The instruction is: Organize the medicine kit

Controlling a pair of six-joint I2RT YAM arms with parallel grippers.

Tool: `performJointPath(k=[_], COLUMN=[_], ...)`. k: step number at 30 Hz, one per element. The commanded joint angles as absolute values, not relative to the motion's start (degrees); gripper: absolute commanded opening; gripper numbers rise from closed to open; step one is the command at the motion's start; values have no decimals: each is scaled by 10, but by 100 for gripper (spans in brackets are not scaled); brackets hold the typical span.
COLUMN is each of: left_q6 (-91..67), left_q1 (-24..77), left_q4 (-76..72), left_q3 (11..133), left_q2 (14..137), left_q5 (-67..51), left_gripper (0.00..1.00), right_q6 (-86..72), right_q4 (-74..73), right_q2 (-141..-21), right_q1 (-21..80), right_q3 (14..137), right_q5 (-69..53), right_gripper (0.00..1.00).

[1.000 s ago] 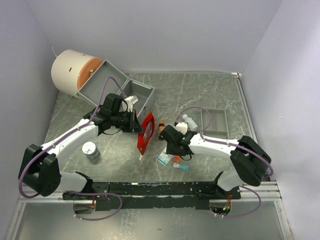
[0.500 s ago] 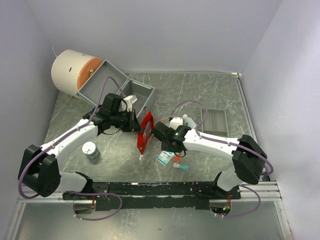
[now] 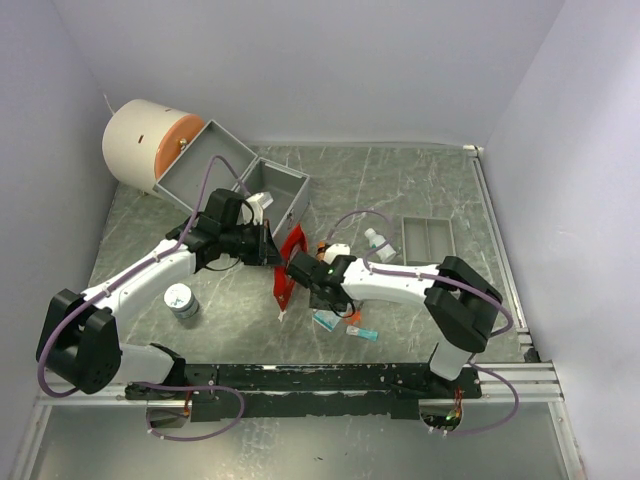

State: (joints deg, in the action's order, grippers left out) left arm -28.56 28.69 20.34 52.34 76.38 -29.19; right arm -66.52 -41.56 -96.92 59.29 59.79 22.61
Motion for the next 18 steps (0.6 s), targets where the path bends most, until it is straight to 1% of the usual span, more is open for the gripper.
performJointPath(k=[1, 3, 7, 13, 16, 18], left_q6=[-291, -292, -290, -291, -290, -290], left_q1=[284, 284, 284, 283, 283, 283], left_q4=[175, 174, 175, 175, 177, 178], left_q3=[517, 516, 516, 517, 517, 516], left_q2=[749, 748, 748, 749, 748, 747], left_q5=[-306, -307, -306, -305, -303, -301], left_gripper=[7, 7, 7, 7, 7, 7], right_q6=[-578, -518, -414, -202, -187, -228], right_q4=[-305, -259, -240, -195, -224, -276], right_q2=[-974, -974, -980, -955, -937, -931], right_q1=[582, 568, 529, 526, 527, 527], right_q3=[558, 523, 493, 473, 500, 543], right_q5=[189, 165, 131, 45, 86, 128], right_gripper=[42, 42, 41, 37, 37, 39])
